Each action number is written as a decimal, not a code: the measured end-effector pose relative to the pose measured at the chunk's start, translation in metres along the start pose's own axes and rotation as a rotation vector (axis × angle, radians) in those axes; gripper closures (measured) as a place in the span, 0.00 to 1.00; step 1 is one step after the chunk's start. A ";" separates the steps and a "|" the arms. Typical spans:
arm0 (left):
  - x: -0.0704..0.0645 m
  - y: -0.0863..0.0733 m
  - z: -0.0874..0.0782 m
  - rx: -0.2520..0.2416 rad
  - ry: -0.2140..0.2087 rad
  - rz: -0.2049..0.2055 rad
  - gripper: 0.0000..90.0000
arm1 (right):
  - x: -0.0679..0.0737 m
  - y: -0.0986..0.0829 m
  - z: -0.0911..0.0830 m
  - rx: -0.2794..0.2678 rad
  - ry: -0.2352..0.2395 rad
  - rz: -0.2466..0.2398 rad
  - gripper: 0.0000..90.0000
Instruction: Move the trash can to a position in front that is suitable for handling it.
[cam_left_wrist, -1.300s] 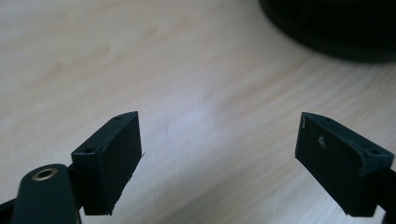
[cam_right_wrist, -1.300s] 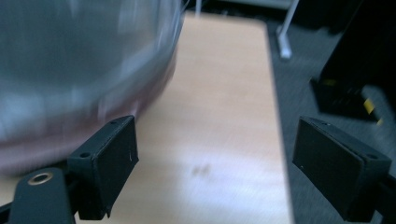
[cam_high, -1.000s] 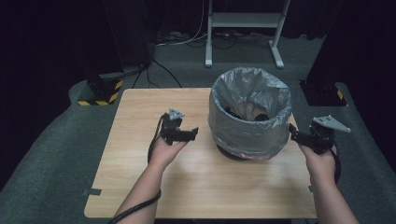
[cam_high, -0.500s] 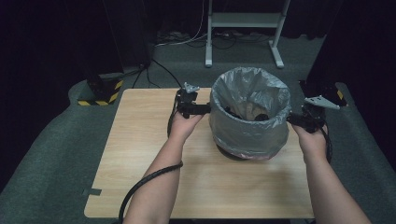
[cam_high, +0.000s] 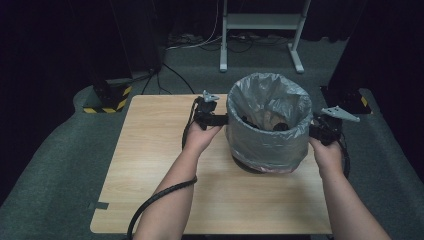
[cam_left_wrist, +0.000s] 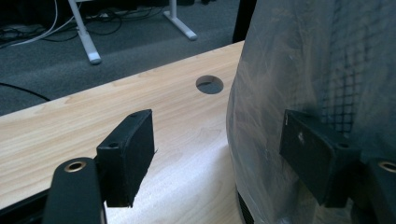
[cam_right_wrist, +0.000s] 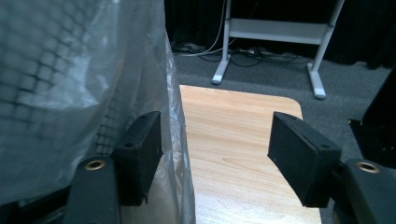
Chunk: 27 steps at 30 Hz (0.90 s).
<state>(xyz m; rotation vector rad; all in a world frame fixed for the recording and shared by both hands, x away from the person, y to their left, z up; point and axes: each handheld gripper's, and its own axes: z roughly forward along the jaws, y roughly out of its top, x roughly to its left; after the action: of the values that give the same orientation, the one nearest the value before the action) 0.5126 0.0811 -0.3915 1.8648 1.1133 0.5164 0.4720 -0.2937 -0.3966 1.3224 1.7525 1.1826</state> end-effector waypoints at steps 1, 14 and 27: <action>0.000 -0.001 -0.002 -0.004 0.002 -0.001 0.29 | 0.001 -0.001 -0.001 -0.001 -0.002 -0.002 0.40; 0.008 -0.031 -0.040 -0.032 -0.028 -0.033 0.29 | 0.038 -0.018 -0.024 -0.042 -0.004 0.030 0.40; 0.031 -0.048 -0.074 -0.028 0.012 -0.018 0.28 | 0.080 -0.020 -0.024 -0.056 0.022 -0.026 0.41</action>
<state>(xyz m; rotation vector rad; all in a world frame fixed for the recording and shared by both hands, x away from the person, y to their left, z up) 0.4527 0.1529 -0.3959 1.8284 1.1243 0.5304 0.4197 -0.2257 -0.4034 1.2544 1.7345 1.2273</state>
